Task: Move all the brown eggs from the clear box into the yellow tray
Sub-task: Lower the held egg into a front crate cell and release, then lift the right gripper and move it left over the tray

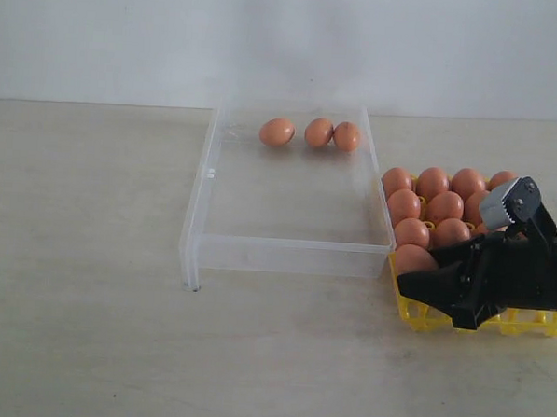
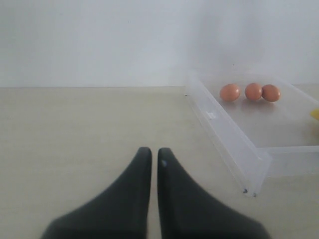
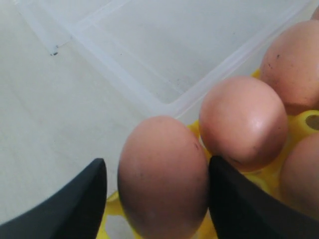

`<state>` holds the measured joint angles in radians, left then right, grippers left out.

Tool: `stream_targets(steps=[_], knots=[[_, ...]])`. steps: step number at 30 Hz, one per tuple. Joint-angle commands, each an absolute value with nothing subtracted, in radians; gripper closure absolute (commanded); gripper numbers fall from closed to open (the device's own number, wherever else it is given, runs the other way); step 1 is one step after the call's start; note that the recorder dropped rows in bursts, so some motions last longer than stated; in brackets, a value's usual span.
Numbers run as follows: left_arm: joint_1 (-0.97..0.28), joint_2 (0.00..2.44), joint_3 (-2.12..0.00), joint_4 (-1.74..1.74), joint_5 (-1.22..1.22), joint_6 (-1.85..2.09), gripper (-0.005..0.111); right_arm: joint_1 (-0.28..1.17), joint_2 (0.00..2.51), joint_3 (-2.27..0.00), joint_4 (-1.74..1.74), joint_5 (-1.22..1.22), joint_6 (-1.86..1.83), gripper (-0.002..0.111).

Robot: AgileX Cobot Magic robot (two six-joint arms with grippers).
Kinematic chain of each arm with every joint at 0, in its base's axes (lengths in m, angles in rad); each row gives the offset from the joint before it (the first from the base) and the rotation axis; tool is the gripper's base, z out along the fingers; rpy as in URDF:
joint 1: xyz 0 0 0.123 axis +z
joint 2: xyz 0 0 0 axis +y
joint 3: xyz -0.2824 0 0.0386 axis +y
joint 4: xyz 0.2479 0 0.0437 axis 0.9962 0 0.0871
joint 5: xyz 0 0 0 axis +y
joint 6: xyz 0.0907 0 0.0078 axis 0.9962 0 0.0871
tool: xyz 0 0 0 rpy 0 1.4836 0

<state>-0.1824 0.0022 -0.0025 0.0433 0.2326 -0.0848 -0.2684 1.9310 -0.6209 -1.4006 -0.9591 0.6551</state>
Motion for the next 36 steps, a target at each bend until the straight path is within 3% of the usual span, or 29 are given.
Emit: stream_targets(steps=[1, 19, 25, 26, 28, 29, 33, 36], knots=[[-0.179, 0.000, 0.000, 0.041, 0.232, -0.083, 0.103, -0.269, 1.930, -0.622, -1.394, -0.953, 0.673, 0.054], [-0.179, 0.000, 0.000, 0.041, 0.232, -0.083, 0.103, -0.269, 1.810, -0.622, -1.417, -0.908, 0.748, 0.054], [-0.179, 0.000, 0.000, 0.041, 0.232, -0.083, 0.103, -0.269, 1.632, -0.622, -1.408, -0.915, 0.769, 0.055], [-0.179, 0.000, 0.000, 0.041, 0.232, -0.083, 0.103, -0.267, 1.577, -0.622, -1.400, -0.932, 0.856, 0.063], [-0.179, 0.000, 0.000, 0.041, 0.232, -0.083, 0.103, -0.267, 1.501, -0.622, -1.391, -0.978, 1.000, 0.101], [-0.179, 0.000, 0.000, 0.041, 0.232, -0.083, 0.103, -0.267, 1.460, -0.622, -1.391, -0.982, 1.053, 0.108], [-0.179, 0.000, 0.000, 0.041, 0.232, -0.083, 0.103, -0.252, 1.355, -0.622, -1.403, -0.958, 1.152, 0.109], [-0.179, 0.000, 0.000, 0.041, 0.232, -0.083, 0.103, -0.143, 1.298, -0.633, -1.517, -0.801, 1.285, 0.109]])
